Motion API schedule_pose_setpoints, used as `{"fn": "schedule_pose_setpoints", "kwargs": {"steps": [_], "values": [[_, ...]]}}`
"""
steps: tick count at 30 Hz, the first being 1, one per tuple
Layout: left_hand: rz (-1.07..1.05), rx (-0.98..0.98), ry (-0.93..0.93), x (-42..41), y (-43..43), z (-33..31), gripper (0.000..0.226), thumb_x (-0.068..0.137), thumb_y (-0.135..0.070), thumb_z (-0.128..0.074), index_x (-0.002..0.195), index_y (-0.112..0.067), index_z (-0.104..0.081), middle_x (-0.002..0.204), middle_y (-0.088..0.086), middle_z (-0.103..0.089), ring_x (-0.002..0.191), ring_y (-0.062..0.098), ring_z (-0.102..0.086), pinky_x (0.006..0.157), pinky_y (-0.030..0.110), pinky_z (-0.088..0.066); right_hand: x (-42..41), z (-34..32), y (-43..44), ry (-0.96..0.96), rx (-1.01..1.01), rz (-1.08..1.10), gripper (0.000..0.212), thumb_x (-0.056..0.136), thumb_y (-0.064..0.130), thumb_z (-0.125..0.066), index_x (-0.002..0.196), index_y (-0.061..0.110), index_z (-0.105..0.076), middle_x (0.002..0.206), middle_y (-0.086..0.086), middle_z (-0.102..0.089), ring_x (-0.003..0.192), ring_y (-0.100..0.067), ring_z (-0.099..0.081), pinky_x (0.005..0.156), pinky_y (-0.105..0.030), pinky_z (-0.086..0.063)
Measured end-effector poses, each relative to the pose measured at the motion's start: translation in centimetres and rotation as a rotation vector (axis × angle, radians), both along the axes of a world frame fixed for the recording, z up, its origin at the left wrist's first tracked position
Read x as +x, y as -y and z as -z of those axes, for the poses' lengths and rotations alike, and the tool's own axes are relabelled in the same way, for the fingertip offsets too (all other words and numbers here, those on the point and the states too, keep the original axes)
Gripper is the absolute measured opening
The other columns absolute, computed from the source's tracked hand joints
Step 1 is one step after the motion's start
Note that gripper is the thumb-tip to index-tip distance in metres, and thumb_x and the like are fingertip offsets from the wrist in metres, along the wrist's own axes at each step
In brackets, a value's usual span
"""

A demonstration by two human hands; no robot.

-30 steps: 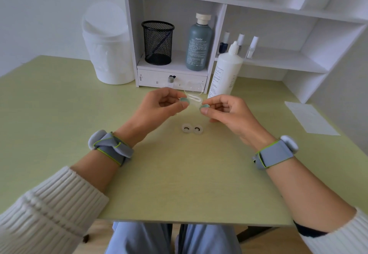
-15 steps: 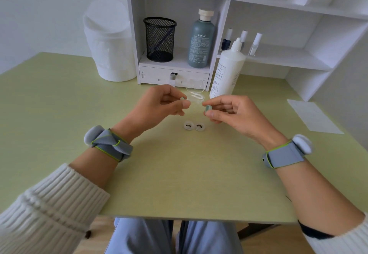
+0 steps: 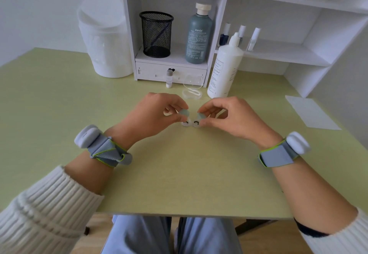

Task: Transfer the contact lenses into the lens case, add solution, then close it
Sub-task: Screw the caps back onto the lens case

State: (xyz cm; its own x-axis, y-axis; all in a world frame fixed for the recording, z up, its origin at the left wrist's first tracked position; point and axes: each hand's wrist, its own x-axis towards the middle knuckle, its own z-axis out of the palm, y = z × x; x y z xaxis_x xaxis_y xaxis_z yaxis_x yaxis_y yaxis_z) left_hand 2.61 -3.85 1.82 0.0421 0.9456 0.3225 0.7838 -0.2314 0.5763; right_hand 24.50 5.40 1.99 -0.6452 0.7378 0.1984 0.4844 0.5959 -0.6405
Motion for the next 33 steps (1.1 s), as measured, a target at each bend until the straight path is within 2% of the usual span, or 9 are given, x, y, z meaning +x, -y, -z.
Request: {"fn": "schedule_pose_setpoints", "kwargs": {"steps": [3, 5, 10, 14, 20, 28, 33], "values": [[0.011, -0.008, -0.053, 0.1, 0.0, 0.3, 0.024, 0.088, -0.025, -0.075, 0.111, -0.023, -0.075, 0.088, -0.016, -0.066, 0.077, -0.009, -0.058, 0.078, 0.011, -0.047, -0.1, 0.1, 0.1, 0.027, -0.001, -0.024, 0.028, 0.077, 0.027, -0.088, 0.103, 0.024, -0.079, 0.088, 0.012, -0.073, 0.078, -0.002, -0.063, 0.068, -0.01, -0.046], [0.013, -0.01, -0.056, 0.2, -0.1, 0.5, 0.025, 0.087, -0.026, -0.076, 0.112, -0.023, -0.075, 0.092, -0.014, -0.069, 0.075, -0.012, -0.056, 0.078, 0.012, -0.048, -0.2, 0.2, 0.1, 0.033, 0.002, -0.03, 0.028, 0.076, 0.027, -0.088, 0.103, 0.026, -0.079, 0.086, 0.013, -0.072, 0.078, -0.002, -0.064, 0.068, -0.01, -0.047], [0.011, -0.011, -0.046, 0.2, -0.2, 0.7, 0.023, 0.087, -0.027, -0.076, 0.109, -0.025, -0.076, 0.097, -0.008, -0.075, 0.078, -0.001, -0.062, 0.083, 0.029, -0.054, -0.6, 0.5, 0.2, 0.046, 0.021, -0.037, 0.027, 0.075, 0.026, -0.089, 0.101, 0.026, -0.079, 0.084, 0.017, -0.072, 0.079, 0.0, -0.064, 0.069, -0.01, -0.048], [0.017, -0.03, -0.055, 0.4, -0.3, 0.9, 0.021, 0.086, -0.027, -0.076, 0.108, -0.026, -0.077, 0.098, -0.008, -0.074, 0.086, 0.007, -0.066, 0.084, 0.036, -0.055, -0.8, 0.7, 0.2, 0.05, 0.044, -0.036, 0.028, 0.075, 0.026, -0.089, 0.101, 0.024, -0.079, 0.084, 0.02, -0.071, 0.08, -0.001, -0.064, 0.069, -0.009, -0.048], [0.013, -0.012, -0.075, 0.5, -0.7, 1.4, 0.024, 0.087, -0.027, -0.075, 0.11, -0.024, -0.076, 0.091, -0.01, -0.066, 0.084, 0.008, -0.063, 0.084, 0.038, -0.054, -0.8, 1.0, -0.1, 0.05, 0.056, -0.022, 0.028, 0.077, 0.024, -0.088, 0.103, 0.024, -0.078, 0.09, 0.016, -0.073, 0.082, 0.001, -0.064, 0.069, -0.006, -0.046], [-0.046, 0.021, -0.11, 1.0, -1.8, 2.3, 0.025, 0.091, -0.033, -0.067, 0.116, -0.029, -0.072, 0.105, -0.009, -0.068, 0.098, 0.014, -0.06, 0.084, 0.041, -0.054, -1.1, 1.3, -1.0, 0.06, 0.091, 0.029, 0.026, 0.079, 0.022, -0.085, 0.104, 0.023, -0.078, 0.093, 0.012, -0.074, 0.074, 0.012, -0.06, 0.068, -0.004, -0.043], [-0.064, 0.04, -0.1, 1.3, -2.1, 2.4, 0.024, 0.091, -0.032, -0.067, 0.114, -0.029, -0.073, 0.105, -0.009, -0.069, 0.099, 0.014, -0.059, 0.084, 0.04, -0.053, -1.1, 1.1, -1.2, 0.069, 0.098, 0.042, 0.026, 0.079, 0.02, -0.085, 0.105, 0.022, -0.079, 0.092, 0.011, -0.074, 0.076, 0.009, -0.062, 0.068, -0.003, -0.042]]}}
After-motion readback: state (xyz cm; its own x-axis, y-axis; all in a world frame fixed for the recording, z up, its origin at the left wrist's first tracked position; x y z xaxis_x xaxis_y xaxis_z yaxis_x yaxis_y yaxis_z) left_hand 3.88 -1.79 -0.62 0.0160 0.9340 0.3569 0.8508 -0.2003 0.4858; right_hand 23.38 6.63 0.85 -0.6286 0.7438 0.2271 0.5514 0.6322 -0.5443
